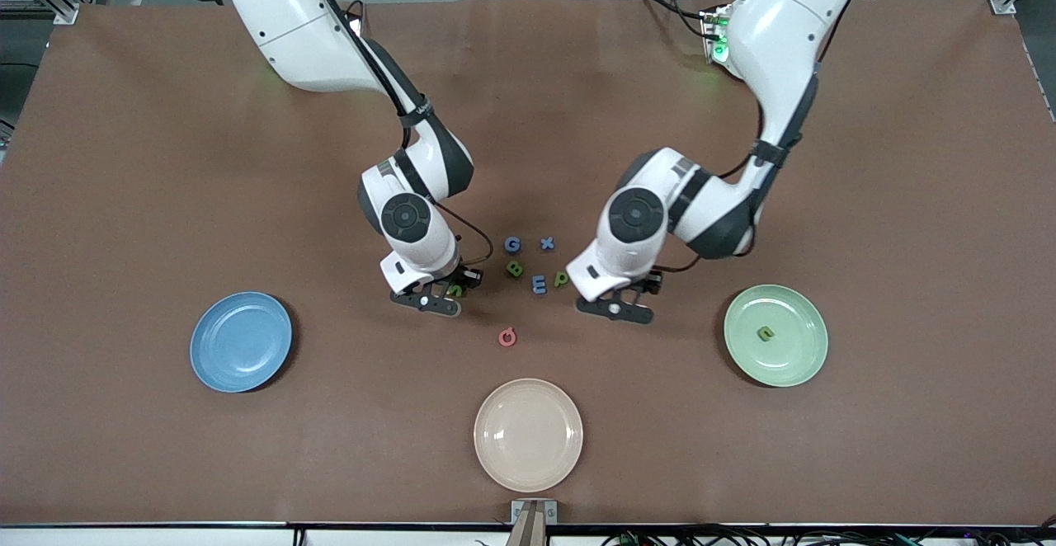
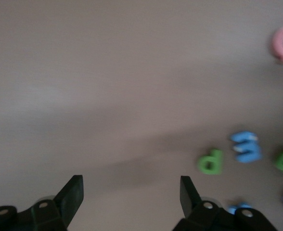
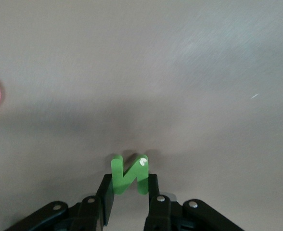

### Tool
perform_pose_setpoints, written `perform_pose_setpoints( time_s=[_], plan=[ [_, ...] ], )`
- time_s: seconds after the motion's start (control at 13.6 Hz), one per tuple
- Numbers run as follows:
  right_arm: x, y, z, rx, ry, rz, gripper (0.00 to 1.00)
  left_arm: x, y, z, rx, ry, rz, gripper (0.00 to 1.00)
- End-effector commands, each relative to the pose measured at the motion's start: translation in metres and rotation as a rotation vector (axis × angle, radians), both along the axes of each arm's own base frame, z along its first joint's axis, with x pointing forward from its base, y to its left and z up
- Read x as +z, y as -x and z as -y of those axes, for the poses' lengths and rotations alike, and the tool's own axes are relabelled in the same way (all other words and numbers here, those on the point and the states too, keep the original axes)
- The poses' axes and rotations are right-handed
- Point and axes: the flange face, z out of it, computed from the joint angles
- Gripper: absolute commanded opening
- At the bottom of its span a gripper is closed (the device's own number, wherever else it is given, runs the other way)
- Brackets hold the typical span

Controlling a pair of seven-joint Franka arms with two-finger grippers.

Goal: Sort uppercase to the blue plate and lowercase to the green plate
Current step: 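Grasp the green N with the right gripper while the left gripper returns, then carry the N to the blue plate while the left gripper grasps the d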

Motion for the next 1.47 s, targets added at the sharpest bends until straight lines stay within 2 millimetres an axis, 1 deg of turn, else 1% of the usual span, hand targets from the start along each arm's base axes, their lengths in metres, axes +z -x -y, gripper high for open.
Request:
perform_pose_setpoints(
  time_s=[0.0,0.07,0.15,0.22,0.29,0.44,0.52,0.59,0.66,0.74,0.81,0.96,1.03,1.1,1.18,1.25,1.33,1.4],
  plan=[
    [0.036,-0.035,0.043,0.032,0.0,-0.006,0.01,-0.022,0.018,0.04,0.045,0.061,0.013,0.75],
    [0.046,-0.05,0.07,0.061,-0.003,-0.002,0.01,-0.033,0.028,0.052,0.062,0.059,0.01,0.74],
    [0.056,-0.065,0.103,0.097,-0.005,-0.008,0.01,-0.037,0.033,0.058,0.058,0.06,0.013,0.74],
    [0.067,-0.075,0.132,0.139,-0.005,-0.022,0.01,-0.041,0.034,0.058,0.055,0.056,0.01,0.72],
    [0.074,-0.082,0.158,0.174,-0.007,-0.029,0.01,-0.049,0.036,0.058,0.051,0.05,0.0,0.7],
    [0.087,-0.093,0.214,0.242,-0.012,-0.039,0.02,-0.063,0.038,0.057,0.041,0.04,-0.017,0.67],
    [0.09,-0.095,0.244,0.279,-0.018,-0.064,0.02,-0.069,0.038,0.056,0.042,0.037,-0.021,0.67],
    [0.09,-0.096,0.27,0.307,-0.015,-0.077,0.03,-0.067,0.036,0.057,0.043,0.048,-0.01,0.66],
    [0.087,-0.099,0.302,0.336,-0.004,-0.082,0.03,-0.066,0.035,0.058,0.042,0.051,-0.009,0.66],
    [0.086,-0.1,0.328,0.368,-0.001,-0.081,0.03,-0.066,0.034,0.057,0.042,0.051,-0.007,0.62],
    [0.083,-0.101,0.356,0.393,-0.004,-0.081,0.03,-0.066,0.034,0.057,0.042,0.051,-0.007,0.6],
    [0.082,-0.1,0.402,0.436,-0.01,-0.074,0.03,-0.07,0.034,0.056,0.042,0.046,-0.01,0.58],
    [0.08,-0.1,0.416,0.448,-0.011,-0.072,0.04,-0.07,0.033,0.055,0.042,0.047,-0.008,0.57],
    [0.074,-0.098,0.427,0.452,-0.005,-0.077,0.05,-0.072,0.032,0.055,0.043,0.05,-0.004,0.57],
    [0.063,-0.097,0.439,0.453,-0.005,-0.085,0.08,-0.078,0.033,0.055,0.044,0.053,-0.003,0.55],
    [0.052,-0.097,0.442,0.452,-0.006,-0.085,0.16,-0.079,0.032,0.055,0.044,0.058,0.004,0.53],
    [0.047,-0.099,0.44,0.456,-0.002,-0.076,0.24,-0.081,0.033,0.056,0.044,0.057,0.002,0.5],
    [0.04,-0.099,0.438,0.457,-0.004,-0.079,0.4,-0.08,0.032,0.055,0.044,0.057,0.004,0.44]
  ],
)
